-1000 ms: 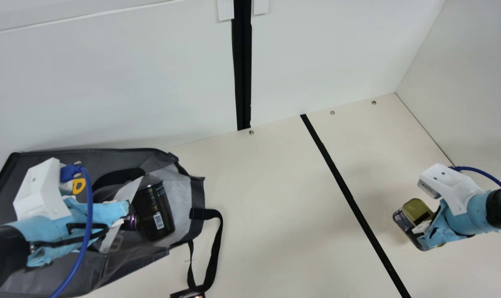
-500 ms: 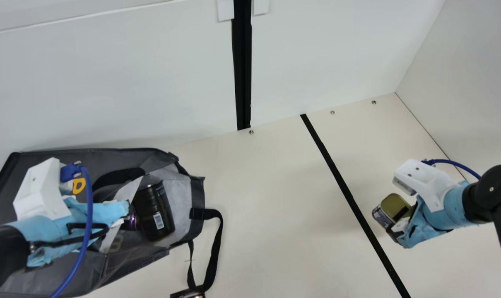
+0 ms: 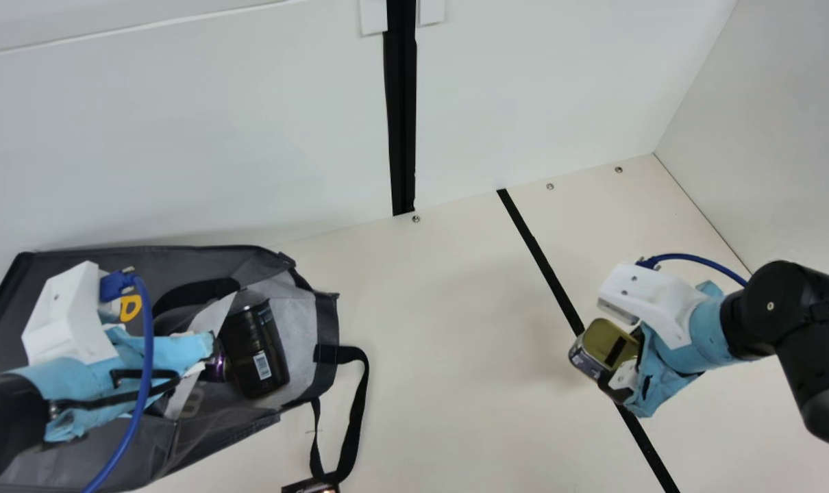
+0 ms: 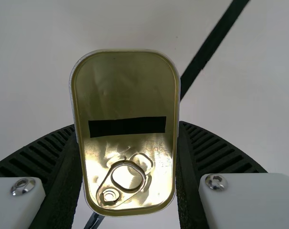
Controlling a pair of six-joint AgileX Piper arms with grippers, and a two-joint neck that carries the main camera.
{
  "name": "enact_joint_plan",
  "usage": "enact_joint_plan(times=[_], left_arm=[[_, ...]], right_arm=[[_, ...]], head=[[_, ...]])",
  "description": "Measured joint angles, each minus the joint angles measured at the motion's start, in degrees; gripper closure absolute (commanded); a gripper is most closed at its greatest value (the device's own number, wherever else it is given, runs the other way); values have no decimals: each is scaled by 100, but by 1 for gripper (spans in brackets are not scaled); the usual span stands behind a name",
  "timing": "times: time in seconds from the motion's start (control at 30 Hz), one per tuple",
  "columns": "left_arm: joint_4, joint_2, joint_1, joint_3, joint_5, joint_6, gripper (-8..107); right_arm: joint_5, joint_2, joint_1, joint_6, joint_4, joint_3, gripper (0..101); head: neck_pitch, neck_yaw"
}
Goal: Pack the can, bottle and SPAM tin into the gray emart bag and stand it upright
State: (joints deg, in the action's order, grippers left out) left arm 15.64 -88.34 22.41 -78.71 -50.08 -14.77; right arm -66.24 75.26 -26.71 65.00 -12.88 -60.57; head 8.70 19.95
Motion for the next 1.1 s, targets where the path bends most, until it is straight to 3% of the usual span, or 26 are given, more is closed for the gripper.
enact_joint_plan(times=[0.7, 1.1], left_arm=[[0, 0, 0, 0, 0, 0, 107], [0, 0, 0, 0, 0, 0, 107]], right_arm=[[-354, -363, 1401, 294, -88, 133, 101], [-378, -613, 2257, 238, -160, 350, 101]], head=[[0, 0], [0, 0]])
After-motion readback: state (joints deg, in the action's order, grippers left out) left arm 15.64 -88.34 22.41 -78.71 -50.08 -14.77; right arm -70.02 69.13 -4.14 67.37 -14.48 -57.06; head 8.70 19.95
